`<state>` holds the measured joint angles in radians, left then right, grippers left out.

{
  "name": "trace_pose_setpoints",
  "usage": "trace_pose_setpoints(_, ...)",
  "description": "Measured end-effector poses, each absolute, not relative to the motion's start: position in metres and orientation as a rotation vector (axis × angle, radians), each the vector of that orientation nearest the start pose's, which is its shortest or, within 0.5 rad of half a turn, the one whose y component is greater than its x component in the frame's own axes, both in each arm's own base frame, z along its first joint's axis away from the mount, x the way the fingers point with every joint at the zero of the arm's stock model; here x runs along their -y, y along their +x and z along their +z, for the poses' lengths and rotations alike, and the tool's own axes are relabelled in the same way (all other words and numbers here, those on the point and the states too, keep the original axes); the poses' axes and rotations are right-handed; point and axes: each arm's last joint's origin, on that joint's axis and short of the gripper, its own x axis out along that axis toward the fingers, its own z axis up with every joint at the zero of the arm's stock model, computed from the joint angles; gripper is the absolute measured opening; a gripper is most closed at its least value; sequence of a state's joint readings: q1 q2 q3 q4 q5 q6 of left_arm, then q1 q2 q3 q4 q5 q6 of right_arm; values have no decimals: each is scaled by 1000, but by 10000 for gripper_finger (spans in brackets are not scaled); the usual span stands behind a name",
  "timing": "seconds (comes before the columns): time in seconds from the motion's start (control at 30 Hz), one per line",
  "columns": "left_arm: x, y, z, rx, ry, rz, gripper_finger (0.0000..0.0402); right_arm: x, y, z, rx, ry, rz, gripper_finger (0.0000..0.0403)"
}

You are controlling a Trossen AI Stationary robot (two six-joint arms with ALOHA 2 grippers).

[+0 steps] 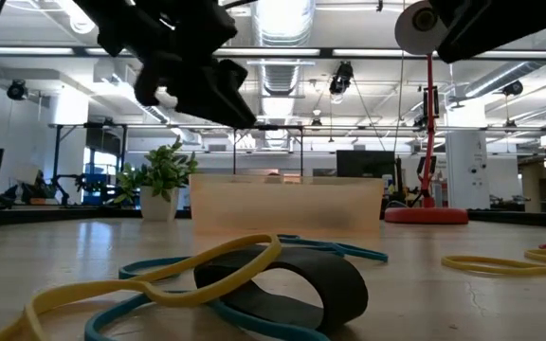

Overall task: Pick and place rubber bands into bin
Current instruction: Put the blue rubber band into the orange bin

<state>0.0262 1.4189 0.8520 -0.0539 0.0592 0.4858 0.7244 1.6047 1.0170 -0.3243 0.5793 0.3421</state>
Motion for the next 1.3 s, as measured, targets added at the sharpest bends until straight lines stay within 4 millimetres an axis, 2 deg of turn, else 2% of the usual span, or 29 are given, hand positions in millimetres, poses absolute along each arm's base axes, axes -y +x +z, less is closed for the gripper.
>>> trace_pose_setpoints(0.3, 30, 304, 208, -639, 466, -337, 85, -199, 250, 205, -725, -250, -28, 56)
trace_pose_setpoints(0.5, 49, 323, 193, -650, 491, -377, 83, -198, 250, 204, -724, -259, -41, 56)
trace_pose_setpoints(0.9, 61, 363, 169, -706, 529, -397, 83, -198, 250, 204, -725, -256, -42, 56)
trace_pose_setpoints(1.03, 66, 375, 166, -702, 525, -418, 83, -198, 250, 204, -727, -257, -43, 56)
trace_pose_setpoints(1.3, 70, 382, 170, -690, 485, -510, 83, -197, 249, 203, -737, -255, -49, 56)
